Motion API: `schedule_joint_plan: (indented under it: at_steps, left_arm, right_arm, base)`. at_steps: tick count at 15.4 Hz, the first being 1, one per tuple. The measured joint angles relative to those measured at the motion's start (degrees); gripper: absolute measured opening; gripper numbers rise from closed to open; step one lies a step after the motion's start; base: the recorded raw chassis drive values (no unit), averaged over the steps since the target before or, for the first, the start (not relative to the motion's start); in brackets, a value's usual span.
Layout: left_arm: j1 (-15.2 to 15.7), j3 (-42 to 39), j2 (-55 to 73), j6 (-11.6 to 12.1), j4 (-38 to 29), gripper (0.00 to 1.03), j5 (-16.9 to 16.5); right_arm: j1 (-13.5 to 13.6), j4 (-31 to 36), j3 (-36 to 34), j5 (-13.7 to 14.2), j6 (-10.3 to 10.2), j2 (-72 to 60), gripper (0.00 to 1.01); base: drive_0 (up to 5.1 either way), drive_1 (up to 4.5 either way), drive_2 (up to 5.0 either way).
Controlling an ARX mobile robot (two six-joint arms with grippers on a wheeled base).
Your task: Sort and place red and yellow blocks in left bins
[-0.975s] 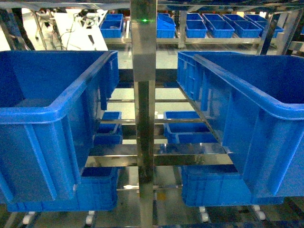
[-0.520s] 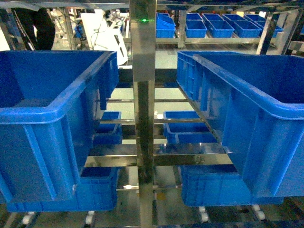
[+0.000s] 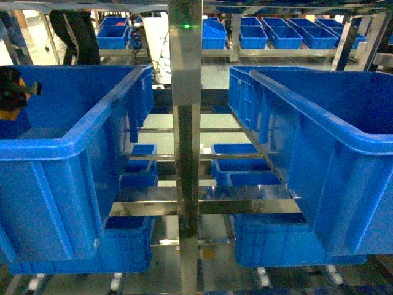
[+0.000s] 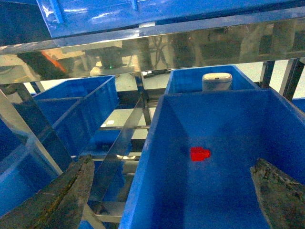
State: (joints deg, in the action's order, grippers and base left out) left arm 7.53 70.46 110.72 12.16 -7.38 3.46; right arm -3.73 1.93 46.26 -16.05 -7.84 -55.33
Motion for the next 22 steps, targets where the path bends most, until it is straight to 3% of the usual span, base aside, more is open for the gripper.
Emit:
schedule_joint_plan:
  at_steps: [2, 3, 6, 8, 9, 11, 13, 15, 18, 19, 20, 21, 22]
  left_arm:
    - [0.37, -2.16, 2.58, 2.93, -0.87, 0.32, 1.88]
    - [1.07, -2.51, 2.56, 3.21, -0.96, 0.43, 1.49]
    - [1.77, -6.40, -5.38, 3.30, -2.97, 0.76, -2.36]
    - [3.21, -13.31, -17.81, 2.91, -4.98, 1.00, -8.41]
    - [4.92, -17.25, -24.11, 2.89, -3.10, 0.98, -11.69]
    - [11.98, -23.52, -37.94, 0.07, 4.79, 0.98, -17.31]
    - [15.06, -23.93, -46.38, -2.99, 7.63, 0.98, -17.64]
    - [11.82, -24.72, -55.60, -5.49, 5.73, 0.98, -16.35]
    - [1.36, -25.16, -60.41, -7.23, -0.24, 0.98, -9.29]
    - [-0.61, -25.16, -60.24, -7.37, -0.39, 0.98, -8.13]
    - [-0.20, -28.35, -59.17, -9.42, -1.99, 0.88, -9.05]
    - [-1.18, -33.33, -62.64, -10.60, -4.26, 0.75, -9.31]
    - [-2.08, -37.81, -65.72, -10.97, -6.38, 0.63, -9.16]
  right_arm:
    - [0.00, 0.00, 0.00, 0.00, 0.02, 0.00, 0.98]
    - [0.00, 0.00, 0.00, 0.00, 0.00, 0.00, 0.98]
    - [0.00, 0.00, 0.00, 0.00, 0.02, 0.00, 0.98]
    - [0.00, 0.00, 0.00, 0.00, 0.02, 0.00, 0.98]
    - [-0.02, -0.02, 0.00, 0.02, 0.00, 0.00, 0.98]
    - [0.00, 0.00, 0.00, 0.02, 0.00, 0.00, 0.98]
    - [0.00, 0.00, 0.00, 0.00, 0.02, 0.00, 0.98]
    - [0.00, 0.02, 0.00, 0.00, 0.02, 0.00, 0.98]
    - [-0.02, -0.02, 0.00, 0.04, 0.00, 0.00, 0.98]
    - [-0.02, 0.00, 0.00, 0.02, 0.02, 0.00, 0.98]
    - [3.52, 12.07, -7.52, 12.41, 4.52, 3.58, 0.79]
    - [4.04, 15.12, -13.14, 15.12, 6.03, 6.69, 0.66]
    - [4.04, 16.87, -16.59, 15.72, 6.47, 8.07, 0.55]
  base:
    - [0.0, 0.00, 0.0]
    - [0.0, 0.00, 0.0]
    - [0.0, 0.00, 0.0]
    - [0.0, 0.00, 0.0]
    - [0.0, 0.00, 0.0]
    - [0.0, 0.00, 0.0]
    - [0.0, 0.00, 0.0]
    - [0.0, 0.00, 0.0]
    - [0.0, 0.00, 0.0]
    - [0.0, 0.00, 0.0]
    - [0.0, 0.00, 0.0]
    - [0.0, 0.00, 0.0]
    - [0.0, 0.00, 0.0]
